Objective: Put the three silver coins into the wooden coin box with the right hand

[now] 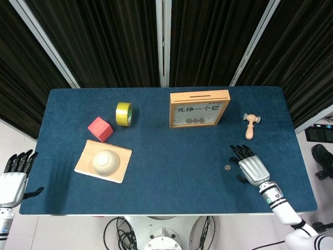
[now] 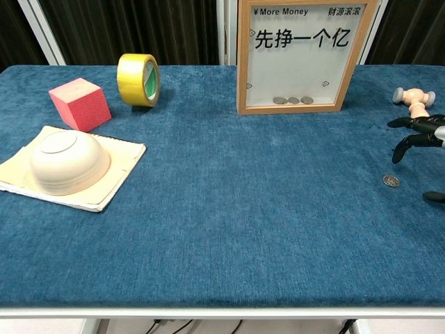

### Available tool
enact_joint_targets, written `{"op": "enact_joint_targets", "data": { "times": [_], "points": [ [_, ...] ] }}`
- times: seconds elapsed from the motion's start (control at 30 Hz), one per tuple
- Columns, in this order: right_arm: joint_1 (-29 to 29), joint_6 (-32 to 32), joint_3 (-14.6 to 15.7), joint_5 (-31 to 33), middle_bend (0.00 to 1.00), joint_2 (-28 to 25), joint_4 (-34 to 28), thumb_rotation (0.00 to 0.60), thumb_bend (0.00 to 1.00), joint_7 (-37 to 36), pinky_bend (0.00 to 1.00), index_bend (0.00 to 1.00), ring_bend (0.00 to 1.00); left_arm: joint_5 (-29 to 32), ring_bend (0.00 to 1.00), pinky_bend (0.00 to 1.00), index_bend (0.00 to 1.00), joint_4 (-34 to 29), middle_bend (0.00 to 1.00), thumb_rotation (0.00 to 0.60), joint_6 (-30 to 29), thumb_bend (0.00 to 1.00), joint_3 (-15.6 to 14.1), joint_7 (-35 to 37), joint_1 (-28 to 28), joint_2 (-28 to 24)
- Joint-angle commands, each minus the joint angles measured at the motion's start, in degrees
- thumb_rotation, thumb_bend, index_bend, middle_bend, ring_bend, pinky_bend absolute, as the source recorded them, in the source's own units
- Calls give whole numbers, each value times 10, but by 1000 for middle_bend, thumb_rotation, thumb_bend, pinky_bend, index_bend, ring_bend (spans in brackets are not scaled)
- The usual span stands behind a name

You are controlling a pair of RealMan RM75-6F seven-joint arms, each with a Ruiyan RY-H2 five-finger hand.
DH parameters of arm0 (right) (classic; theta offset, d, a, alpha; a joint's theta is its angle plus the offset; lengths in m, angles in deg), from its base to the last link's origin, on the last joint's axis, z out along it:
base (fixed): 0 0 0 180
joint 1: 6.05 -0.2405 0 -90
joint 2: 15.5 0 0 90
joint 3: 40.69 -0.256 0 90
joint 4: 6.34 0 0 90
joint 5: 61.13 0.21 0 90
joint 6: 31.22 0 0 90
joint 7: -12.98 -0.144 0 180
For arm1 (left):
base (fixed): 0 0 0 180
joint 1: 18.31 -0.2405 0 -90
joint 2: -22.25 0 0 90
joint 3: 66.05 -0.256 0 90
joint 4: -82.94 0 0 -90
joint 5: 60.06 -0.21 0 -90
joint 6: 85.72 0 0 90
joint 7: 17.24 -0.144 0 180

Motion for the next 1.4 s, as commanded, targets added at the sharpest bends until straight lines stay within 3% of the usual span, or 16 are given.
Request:
{"op": "enact_joint_targets", "data": {
  "times": [0.03,1.4],
  "points": [
    [1,5,0,0,0,6,4,600,176,-3,0,305,0,0,0,0,19,1,0,600,0,0,0,0,0,0],
    [6,10,-15,-23,0,34,33,600,240,-22,0,371,0,3,0,0,18,3,0,600,3,0,0,4,0,-2]
  ]
}}
